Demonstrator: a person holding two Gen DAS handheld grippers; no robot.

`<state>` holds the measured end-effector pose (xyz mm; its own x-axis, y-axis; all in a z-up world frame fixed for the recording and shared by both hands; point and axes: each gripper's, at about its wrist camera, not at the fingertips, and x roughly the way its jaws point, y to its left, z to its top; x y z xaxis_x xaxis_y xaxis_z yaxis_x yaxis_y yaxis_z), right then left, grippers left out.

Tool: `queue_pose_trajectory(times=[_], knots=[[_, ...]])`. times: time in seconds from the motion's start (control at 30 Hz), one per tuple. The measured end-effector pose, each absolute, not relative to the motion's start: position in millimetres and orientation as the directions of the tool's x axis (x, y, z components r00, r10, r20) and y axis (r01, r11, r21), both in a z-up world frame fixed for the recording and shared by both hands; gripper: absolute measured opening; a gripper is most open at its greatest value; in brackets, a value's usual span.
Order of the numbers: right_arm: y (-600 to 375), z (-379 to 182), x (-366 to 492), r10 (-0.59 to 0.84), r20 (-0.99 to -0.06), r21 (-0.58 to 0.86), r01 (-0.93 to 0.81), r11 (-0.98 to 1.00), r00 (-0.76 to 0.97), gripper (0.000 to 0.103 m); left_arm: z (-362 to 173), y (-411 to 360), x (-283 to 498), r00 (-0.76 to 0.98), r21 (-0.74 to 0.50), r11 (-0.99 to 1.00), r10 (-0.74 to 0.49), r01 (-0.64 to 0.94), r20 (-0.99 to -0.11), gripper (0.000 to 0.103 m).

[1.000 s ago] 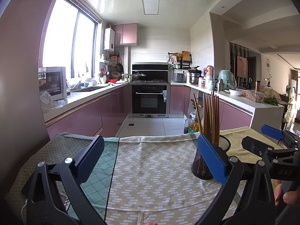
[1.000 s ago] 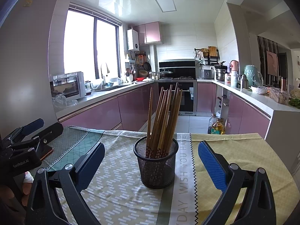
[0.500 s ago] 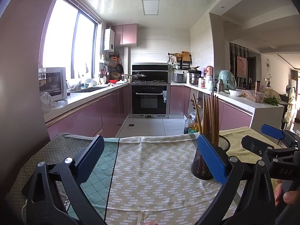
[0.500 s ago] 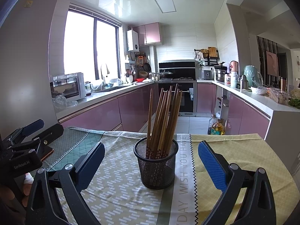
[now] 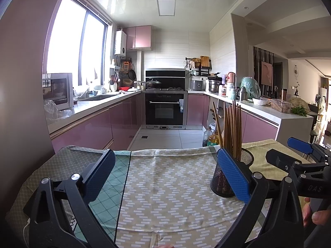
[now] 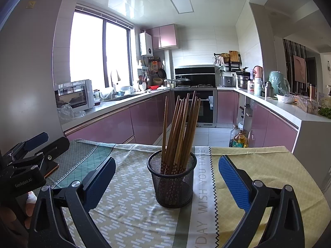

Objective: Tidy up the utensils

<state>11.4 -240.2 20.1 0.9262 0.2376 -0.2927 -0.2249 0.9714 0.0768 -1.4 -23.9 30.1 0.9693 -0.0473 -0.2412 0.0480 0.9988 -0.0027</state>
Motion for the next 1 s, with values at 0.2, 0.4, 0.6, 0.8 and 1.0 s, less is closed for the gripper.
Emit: queue_pose_trajectory(times=[0.2, 0.4, 0.6, 0.8, 1.0], knots=[[-240.0, 19.6, 11.1, 0.239, -0.292, 0.079, -0.225, 0.971, 0.926, 0.097, 30.1, -24.1, -1.3, 0.969, -0.002, 0.999, -0.048, 0.049, -0.241, 0.098], [-239.9, 19.1, 10.8, 0.237, -0.291, 0.079, -0.223, 0.972, 0.927, 0.097, 30.0, -24.2, -1.3, 0.969, -0.003, 0.999, -0.047, 0.048, -0.242, 0.098], [-240.1, 18.4, 11.1, 0.238, -0.292, 0.080, -0.224, 0.971, 0.927, 0.097, 29.9, -24.2, -1.3, 0.969, -0.002, 0.999, -0.047, 0.048, -0.241, 0.098], [-239.9, 16.9, 10.0, 0.238, -0.292, 0.083, -0.223, 0.971, 0.927, 0.097, 29.9, -24.9, -2.4, 0.969, -0.002, 0.999, -0.047, 0.048, -0.241, 0.098], [-239.7, 16.4, 10.5, 0.237, -0.294, 0.083, -0.222, 0.971, 0.926, 0.097, 29.9, -25.0, -2.2, 0.969, -0.001, 0.999, -0.046, 0.047, -0.241, 0.098]])
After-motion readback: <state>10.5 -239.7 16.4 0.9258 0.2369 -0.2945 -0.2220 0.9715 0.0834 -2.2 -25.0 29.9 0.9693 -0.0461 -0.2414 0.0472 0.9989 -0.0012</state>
